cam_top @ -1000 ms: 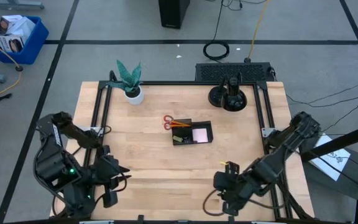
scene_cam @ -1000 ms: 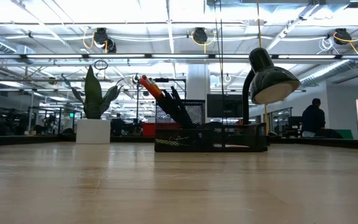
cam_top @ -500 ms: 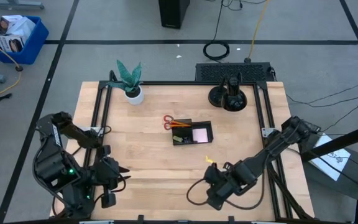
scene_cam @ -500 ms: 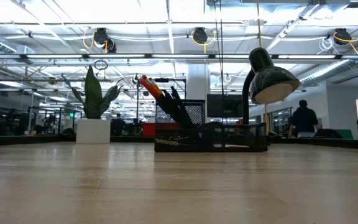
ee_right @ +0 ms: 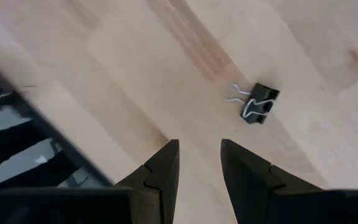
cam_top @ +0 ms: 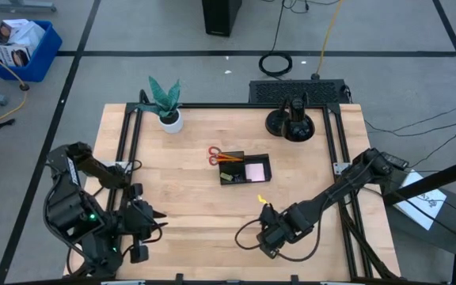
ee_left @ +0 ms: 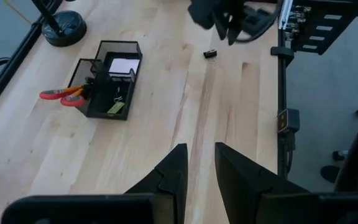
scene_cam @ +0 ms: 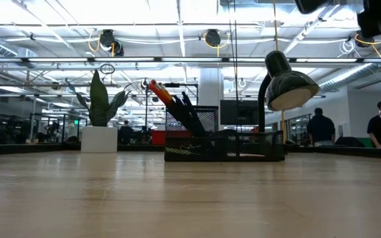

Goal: Pick and place office supplies into organizer
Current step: Put the black binder clip into the desk organizer

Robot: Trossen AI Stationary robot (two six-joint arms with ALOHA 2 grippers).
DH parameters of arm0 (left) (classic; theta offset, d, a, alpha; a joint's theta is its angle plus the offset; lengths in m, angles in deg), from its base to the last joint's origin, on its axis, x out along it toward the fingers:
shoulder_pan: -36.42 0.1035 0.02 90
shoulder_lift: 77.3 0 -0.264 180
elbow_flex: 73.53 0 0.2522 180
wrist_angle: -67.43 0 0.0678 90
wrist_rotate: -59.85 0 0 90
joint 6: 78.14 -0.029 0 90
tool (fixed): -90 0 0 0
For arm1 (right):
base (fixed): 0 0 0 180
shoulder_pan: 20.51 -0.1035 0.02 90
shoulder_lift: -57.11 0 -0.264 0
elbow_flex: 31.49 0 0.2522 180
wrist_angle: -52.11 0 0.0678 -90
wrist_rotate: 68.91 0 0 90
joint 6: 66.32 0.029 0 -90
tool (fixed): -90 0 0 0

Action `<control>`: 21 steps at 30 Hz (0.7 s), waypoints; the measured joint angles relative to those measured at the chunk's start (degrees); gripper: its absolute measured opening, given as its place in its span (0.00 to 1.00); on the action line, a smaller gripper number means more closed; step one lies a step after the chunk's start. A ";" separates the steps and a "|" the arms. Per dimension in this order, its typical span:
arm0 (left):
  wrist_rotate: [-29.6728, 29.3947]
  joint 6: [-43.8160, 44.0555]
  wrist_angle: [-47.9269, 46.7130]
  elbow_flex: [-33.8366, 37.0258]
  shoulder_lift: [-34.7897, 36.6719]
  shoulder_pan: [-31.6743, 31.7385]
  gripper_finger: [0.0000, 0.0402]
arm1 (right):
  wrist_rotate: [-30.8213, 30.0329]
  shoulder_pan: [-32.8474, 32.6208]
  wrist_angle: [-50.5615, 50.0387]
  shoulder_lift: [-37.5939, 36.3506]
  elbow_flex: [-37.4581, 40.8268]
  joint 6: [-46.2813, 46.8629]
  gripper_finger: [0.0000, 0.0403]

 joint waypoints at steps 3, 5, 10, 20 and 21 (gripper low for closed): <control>0.00 -0.58 0.00 0.00 0.00 0.00 0.21 | 0.19 0.29 2.07 0.11 3.54 0.58 0.27; 0.00 -0.96 0.00 0.00 0.00 0.00 0.21 | 0.21 0.58 2.11 0.03 4.70 0.58 0.27; 0.00 -0.96 0.01 0.00 0.00 0.00 0.21 | -0.04 1.09 2.06 0.07 7.18 0.55 0.27; 0.00 -0.94 0.00 -0.02 0.00 0.00 0.21 | 0.02 1.41 6.01 0.02 7.51 0.17 0.27; 0.00 -0.94 0.00 -0.02 0.00 0.00 0.21 | -0.08 1.41 5.79 0.02 7.51 0.17 0.27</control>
